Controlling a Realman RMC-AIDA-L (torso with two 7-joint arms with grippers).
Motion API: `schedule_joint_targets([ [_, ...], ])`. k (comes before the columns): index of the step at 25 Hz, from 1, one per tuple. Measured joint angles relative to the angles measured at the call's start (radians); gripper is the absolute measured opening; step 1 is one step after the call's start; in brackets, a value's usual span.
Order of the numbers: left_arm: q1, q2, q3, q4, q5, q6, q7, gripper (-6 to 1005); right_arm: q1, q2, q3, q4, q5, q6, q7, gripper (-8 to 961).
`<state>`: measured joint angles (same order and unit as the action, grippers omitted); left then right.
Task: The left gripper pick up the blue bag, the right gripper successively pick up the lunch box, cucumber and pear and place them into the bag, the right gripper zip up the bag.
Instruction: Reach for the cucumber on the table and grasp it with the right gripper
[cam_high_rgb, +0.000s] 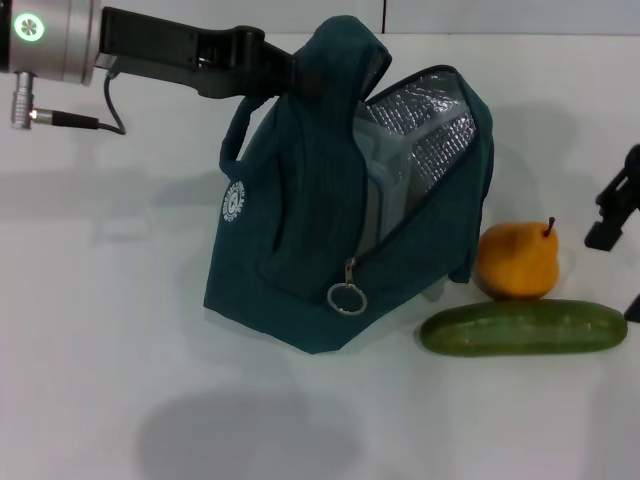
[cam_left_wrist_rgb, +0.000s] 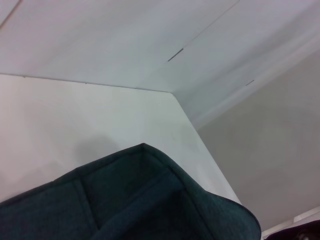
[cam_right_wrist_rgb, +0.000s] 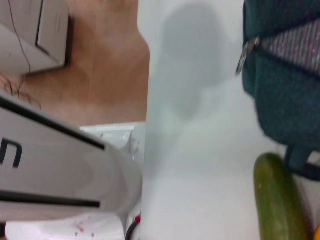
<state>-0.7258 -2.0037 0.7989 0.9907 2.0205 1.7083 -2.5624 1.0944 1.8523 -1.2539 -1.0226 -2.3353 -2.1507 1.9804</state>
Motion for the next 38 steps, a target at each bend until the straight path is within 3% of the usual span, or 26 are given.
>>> schedule_joint_targets([
  [6, -0.002, -0.003, 0.000, 0.000, 0.000, -0.001, 0.002, 44, -0.021, 0.055, -0.028, -0.044, -0.070, 0.021, -0.012, 869],
  [14, 0.003, -0.004, 0.001, 0.000, 0.000, -0.001, 0.004, 44, -0.073, 0.155, -0.052, -0.080, -0.194, 0.108, -0.049, 868],
  [23, 0.003, -0.002, 0.002, 0.001, 0.000, -0.001, 0.005, 44, -0.141, 0.166, -0.176, -0.122, -0.198, 0.240, -0.039, 868],
  [38, 0.004, 0.000, 0.002, 0.002, 0.000, -0.001, 0.005, 44, -0.170, 0.176, -0.305, -0.132, -0.147, 0.346, -0.034, 868],
])
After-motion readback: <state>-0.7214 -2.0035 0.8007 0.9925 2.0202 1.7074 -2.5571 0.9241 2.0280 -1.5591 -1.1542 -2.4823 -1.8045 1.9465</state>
